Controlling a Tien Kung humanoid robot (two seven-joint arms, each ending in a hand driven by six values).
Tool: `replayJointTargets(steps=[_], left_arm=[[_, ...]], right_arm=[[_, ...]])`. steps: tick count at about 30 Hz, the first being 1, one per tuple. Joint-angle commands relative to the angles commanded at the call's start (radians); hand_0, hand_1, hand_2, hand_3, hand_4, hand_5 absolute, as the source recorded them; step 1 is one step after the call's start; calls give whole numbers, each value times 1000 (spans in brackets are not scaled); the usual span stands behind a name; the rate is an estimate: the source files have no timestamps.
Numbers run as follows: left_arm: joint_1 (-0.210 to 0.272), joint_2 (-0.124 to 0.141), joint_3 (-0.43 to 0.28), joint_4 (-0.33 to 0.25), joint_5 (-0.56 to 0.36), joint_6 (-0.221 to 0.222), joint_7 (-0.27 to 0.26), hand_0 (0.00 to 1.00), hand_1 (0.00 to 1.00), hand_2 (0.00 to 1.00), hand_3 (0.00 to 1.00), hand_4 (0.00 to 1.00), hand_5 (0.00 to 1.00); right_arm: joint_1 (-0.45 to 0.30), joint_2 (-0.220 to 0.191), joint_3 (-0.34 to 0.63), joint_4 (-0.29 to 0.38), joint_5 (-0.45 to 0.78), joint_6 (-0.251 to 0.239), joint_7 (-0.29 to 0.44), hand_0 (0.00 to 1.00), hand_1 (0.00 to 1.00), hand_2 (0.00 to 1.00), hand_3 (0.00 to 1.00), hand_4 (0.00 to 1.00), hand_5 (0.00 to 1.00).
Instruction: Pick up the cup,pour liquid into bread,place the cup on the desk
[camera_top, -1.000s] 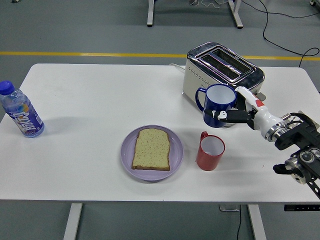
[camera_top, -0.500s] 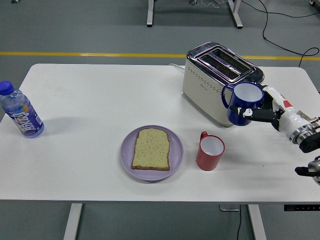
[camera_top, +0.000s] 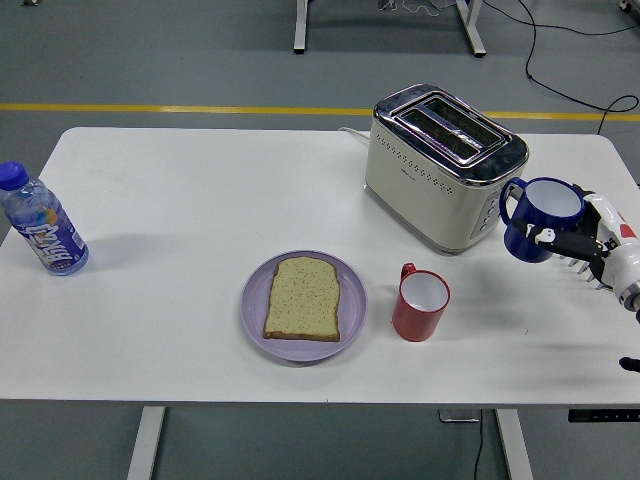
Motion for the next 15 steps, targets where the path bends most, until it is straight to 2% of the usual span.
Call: replayJointTargets(steps=[7,15], left_arm=[[0,1,4,0,-5,-1,-1,690,756,773,611,396,998],[1,3,13,-2,-15,-2,-2,690,756,773,611,396,998]], right_arm=[[-36,9,21,-27,-35,-22,31,488,430,535,513,656,2],[-84,67,58,-51,-100,-29,45,487,431,535,513,655,2]])
